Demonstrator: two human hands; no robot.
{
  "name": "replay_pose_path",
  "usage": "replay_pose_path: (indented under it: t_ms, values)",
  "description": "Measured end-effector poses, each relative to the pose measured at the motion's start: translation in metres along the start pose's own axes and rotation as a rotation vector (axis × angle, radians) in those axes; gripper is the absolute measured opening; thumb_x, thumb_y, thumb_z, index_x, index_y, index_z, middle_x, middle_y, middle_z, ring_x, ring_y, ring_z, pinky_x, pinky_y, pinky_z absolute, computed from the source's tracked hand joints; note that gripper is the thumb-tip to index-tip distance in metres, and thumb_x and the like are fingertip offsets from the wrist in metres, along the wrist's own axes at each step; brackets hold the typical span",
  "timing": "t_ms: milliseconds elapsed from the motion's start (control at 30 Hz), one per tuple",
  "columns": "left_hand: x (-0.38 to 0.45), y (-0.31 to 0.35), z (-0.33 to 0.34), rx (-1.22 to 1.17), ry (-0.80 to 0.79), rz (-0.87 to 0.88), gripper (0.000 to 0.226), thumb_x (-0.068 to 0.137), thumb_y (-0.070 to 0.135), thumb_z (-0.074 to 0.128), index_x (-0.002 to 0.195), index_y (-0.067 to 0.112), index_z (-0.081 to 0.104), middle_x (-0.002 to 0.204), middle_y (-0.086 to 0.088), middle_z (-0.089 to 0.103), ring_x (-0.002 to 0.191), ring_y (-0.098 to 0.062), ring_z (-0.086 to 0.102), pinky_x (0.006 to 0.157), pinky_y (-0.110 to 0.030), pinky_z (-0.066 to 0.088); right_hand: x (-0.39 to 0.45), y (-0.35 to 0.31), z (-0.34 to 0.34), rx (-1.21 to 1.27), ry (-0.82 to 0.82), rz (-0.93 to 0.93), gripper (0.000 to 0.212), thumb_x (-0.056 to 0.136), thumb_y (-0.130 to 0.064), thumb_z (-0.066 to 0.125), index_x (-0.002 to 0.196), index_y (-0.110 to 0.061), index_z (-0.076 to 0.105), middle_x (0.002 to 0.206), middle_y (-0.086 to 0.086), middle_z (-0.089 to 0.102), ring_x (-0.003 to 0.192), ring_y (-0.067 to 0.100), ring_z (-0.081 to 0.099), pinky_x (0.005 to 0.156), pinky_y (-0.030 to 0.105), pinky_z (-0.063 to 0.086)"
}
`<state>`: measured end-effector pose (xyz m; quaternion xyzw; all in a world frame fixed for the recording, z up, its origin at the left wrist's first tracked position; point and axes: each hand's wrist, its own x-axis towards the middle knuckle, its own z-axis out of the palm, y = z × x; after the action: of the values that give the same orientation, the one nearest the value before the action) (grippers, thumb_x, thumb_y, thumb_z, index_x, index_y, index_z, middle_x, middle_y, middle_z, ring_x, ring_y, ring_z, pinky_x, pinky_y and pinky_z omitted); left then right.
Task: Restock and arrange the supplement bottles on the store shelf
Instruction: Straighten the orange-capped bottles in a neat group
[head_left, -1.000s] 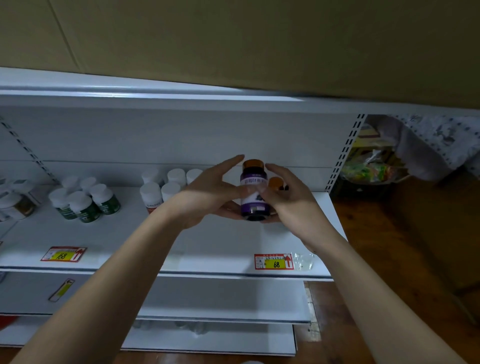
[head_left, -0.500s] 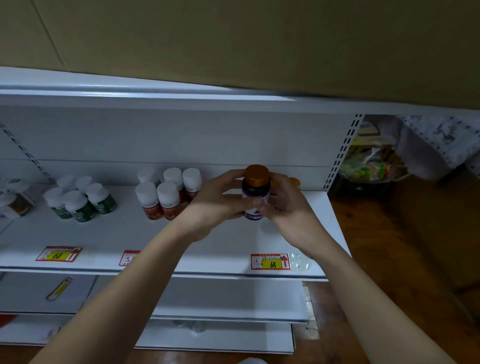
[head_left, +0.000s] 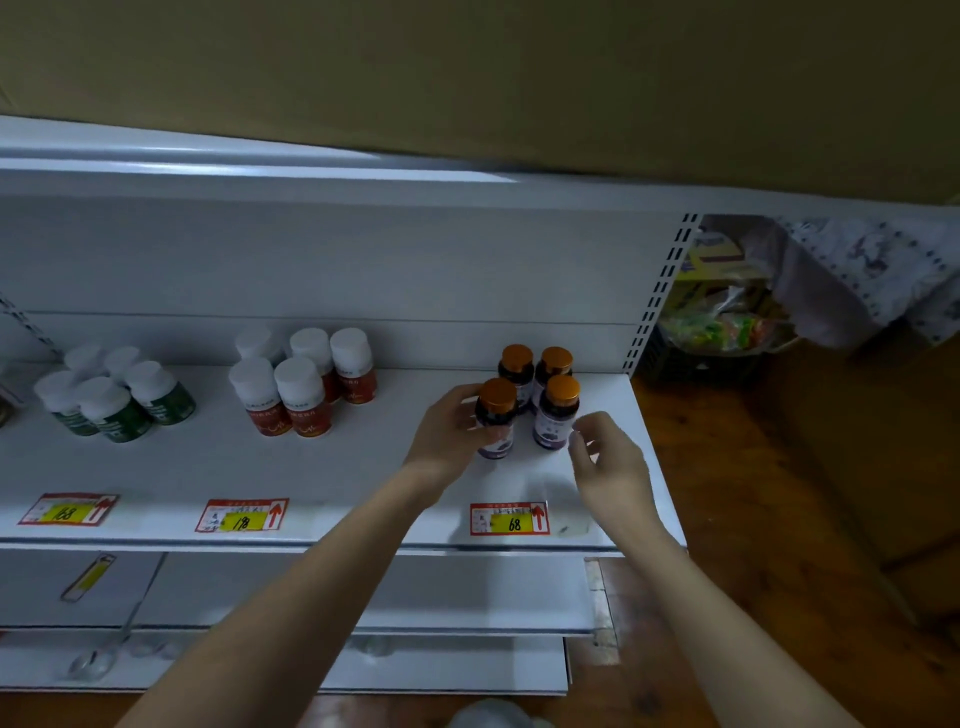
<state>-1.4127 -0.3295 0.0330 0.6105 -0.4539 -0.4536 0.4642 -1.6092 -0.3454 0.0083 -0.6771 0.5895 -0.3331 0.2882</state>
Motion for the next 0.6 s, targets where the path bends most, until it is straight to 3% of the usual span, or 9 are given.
replay_pose_path:
  t_ms: [167,267,367,433,500,600]
  values:
    - [0.014,-0.014,0.016,-0.048,-0.004,-0.012,0.050,0.082,-0.001,0.075,0.126,0.016,0.057,0.123,-0.007,0.066,0.109,-0.022,0.064,0.093,-0.030,0.052,0.010,0.046,0.007,-0.347,-0.041,-0.011,0.034,0.101,-0.029,0.049,0.131,-0.014,0.054,0.138,0.004,0.055,0.128,0.023,0.047,0.105,0.036,0.041]
    - [0.019,-0.019,0.022,-0.047,-0.009,0.004,0.047,0.082,-0.003,0.074,0.121,0.018,0.057,0.118,-0.004,0.067,0.108,-0.021,0.064,0.089,-0.023,0.052,0.008,0.059,0.014,-0.462,-0.120,0.027,0.046,0.103,-0.037,0.040,0.145,-0.016,0.042,0.157,0.005,0.036,0.148,0.025,0.027,0.122,0.038,0.017]
    - [0.026,-0.022,0.026,-0.044,0.006,0.017,0.046,0.082,-0.004,0.073,0.120,0.018,0.058,0.118,-0.007,0.068,0.109,-0.024,0.065,0.094,-0.031,0.053,0.007,0.066,0.020,-0.537,-0.137,0.024,0.052,0.104,-0.042,0.032,0.152,-0.022,0.032,0.164,0.001,0.021,0.153,0.022,0.010,0.123,0.038,0.002]
    - [0.029,-0.023,0.028,0.007,0.026,0.021,0.040,0.083,0.001,0.074,0.116,0.019,0.060,0.115,-0.005,0.069,0.107,-0.023,0.066,0.095,-0.031,0.052,0.008,0.067,0.021,-0.550,-0.131,0.024,0.053,0.103,-0.043,0.030,0.152,-0.023,0.032,0.164,0.000,0.021,0.153,0.021,0.010,0.124,0.039,0.003]
    - [0.030,-0.025,0.030,0.104,0.057,0.048,0.025,0.085,0.009,0.074,0.106,0.016,0.063,0.103,-0.002,0.071,0.098,-0.021,0.067,0.086,-0.024,0.052,0.008,0.067,0.021,-0.545,-0.127,0.024,0.053,0.103,-0.044,0.030,0.152,-0.024,0.032,0.164,0.000,0.021,0.153,0.021,0.010,0.125,0.039,0.004]
    - [0.030,-0.027,0.035,0.147,0.076,0.076,0.021,0.087,0.018,0.073,0.103,0.005,0.066,0.097,-0.007,0.072,0.094,-0.026,0.067,0.085,-0.035,0.053,0.009,0.068,0.020,-0.533,-0.127,0.023,0.053,0.103,-0.044,0.030,0.152,-0.024,0.032,0.165,-0.001,0.020,0.153,0.020,0.010,0.125,0.039,0.004]
